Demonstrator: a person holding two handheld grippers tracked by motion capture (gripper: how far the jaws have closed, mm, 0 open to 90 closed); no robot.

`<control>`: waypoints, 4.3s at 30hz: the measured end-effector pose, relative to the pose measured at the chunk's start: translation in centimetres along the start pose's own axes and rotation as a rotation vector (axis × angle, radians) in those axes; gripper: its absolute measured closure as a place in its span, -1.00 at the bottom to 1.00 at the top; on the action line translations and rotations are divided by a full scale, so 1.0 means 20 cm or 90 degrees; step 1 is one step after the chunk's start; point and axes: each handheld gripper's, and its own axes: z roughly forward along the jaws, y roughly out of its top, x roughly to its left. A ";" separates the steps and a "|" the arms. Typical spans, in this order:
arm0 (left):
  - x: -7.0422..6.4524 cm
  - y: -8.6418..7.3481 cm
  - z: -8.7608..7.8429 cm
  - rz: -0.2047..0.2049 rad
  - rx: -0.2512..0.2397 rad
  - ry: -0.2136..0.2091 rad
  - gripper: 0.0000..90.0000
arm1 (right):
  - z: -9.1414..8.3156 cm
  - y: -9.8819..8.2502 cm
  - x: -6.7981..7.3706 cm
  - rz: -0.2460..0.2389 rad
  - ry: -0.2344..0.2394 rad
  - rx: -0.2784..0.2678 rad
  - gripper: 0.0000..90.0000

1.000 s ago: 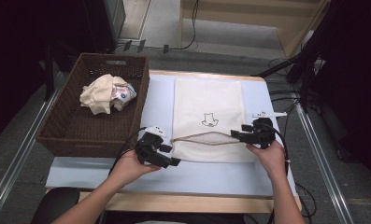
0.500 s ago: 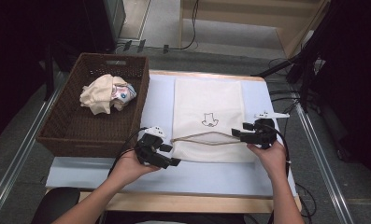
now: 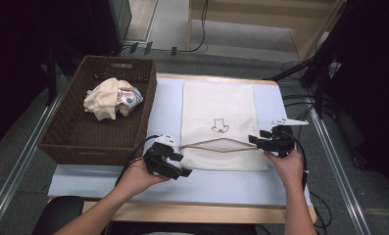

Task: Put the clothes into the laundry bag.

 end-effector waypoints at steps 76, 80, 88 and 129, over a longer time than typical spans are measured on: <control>0.11 0.18 -0.57 -0.032 -0.035 0.074 -0.34 | 0.06 0.01 0.04 -0.017 0.011 0.043 -0.15; 0.14 0.18 -0.61 -0.040 -0.043 0.084 -0.34 | 0.07 0.01 0.05 -0.026 0.012 0.046 -0.15; 0.21 0.19 -0.66 -0.045 -0.047 0.102 -0.34 | 0.07 0.02 0.06 -0.036 0.015 0.045 -0.16; 0.84 0.26 -0.85 -0.137 -0.068 0.212 -0.43 | 0.09 0.04 0.10 -0.065 0.044 0.048 -0.19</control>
